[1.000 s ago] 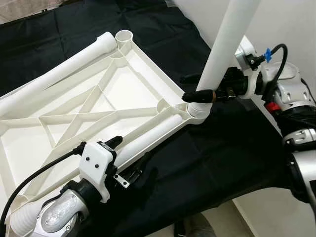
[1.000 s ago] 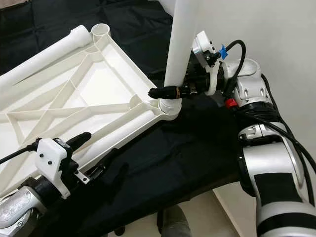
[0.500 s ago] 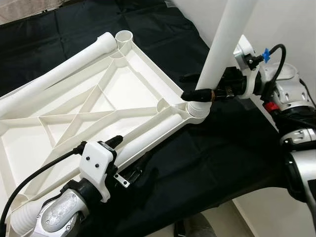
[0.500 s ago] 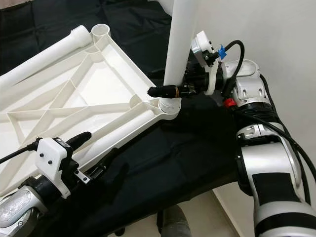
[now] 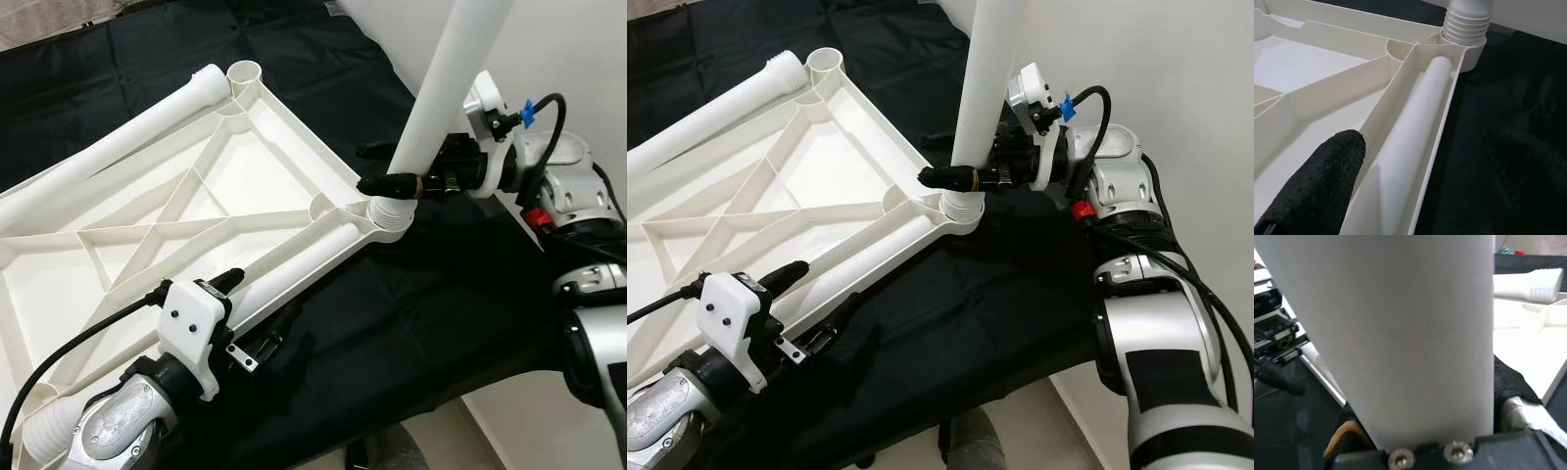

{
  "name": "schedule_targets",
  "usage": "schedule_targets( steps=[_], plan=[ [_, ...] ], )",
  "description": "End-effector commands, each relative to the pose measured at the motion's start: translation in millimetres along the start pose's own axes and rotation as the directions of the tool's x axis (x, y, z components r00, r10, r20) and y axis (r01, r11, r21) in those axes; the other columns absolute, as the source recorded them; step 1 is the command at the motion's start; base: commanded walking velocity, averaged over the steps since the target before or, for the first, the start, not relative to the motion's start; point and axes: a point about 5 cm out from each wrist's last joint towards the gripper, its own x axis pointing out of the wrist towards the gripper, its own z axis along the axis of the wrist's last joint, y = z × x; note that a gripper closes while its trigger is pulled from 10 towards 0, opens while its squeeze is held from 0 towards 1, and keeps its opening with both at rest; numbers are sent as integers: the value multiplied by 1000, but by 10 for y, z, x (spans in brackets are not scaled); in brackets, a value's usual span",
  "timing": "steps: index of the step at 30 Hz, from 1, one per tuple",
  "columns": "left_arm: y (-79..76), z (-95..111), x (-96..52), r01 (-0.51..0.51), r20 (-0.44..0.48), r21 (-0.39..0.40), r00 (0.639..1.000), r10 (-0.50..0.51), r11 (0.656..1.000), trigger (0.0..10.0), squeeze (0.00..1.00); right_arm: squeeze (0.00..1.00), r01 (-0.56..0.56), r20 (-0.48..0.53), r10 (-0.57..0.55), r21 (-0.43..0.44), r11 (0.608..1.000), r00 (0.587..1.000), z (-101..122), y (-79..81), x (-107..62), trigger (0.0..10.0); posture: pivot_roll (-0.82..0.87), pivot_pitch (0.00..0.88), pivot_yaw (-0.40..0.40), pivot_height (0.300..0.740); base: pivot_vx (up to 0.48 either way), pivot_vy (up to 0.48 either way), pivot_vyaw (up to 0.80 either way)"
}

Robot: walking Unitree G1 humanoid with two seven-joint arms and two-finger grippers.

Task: Building children table

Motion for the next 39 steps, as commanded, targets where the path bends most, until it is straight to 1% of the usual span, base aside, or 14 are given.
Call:
schedule_targets(
  steps=[1,6,12,18,28,36,39],
  plan=[
    [-14,-30,-25,14,-24,14,1000,-13,1000,10000,0,0,37,-53,-34,48,998,998,-171,45,10,10000,73,359,36,740,0,0,0],
    [-16,-35,-21,15,-23,15,1000,-15,1000,10000,0,0,60,-55,-57,42,997,997,-191,74,13,10000,75,358,35,740,0,0,0],
    [-18,-38,-15,17,-21,15,1000,-17,1000,10000,0,0,67,-88,-64,37,997,994,-219,138,45,10000,65,354,35,740,0,0,0],
    [-19,-35,-6,16,-17,15,1000,-16,1000,10000,0,0,87,-125,-82,37,996,989,-223,155,56,10000,60,357,33,740,0,0,0],
    [-18,-33,-3,14,-14,14,1000,-14,1000,10000,0,0,124,-149,-117,38,992,982,-201,161,49,10000,55,360,29,740,0,0,0],
    [-16,-33,2,13,-13,13,1000,-13,1000,10000,0,0,207,-182,-194,53,977,964,-209,140,55,10000,51,360,28,740,0,0,0],
    [-16,-33,4,12,-13,14,1000,-12,1000,10000,0,0,255,-189,-240,61,965,952,-219,121,60,10000,51,360,28,740,0,0,0]
  ],
)
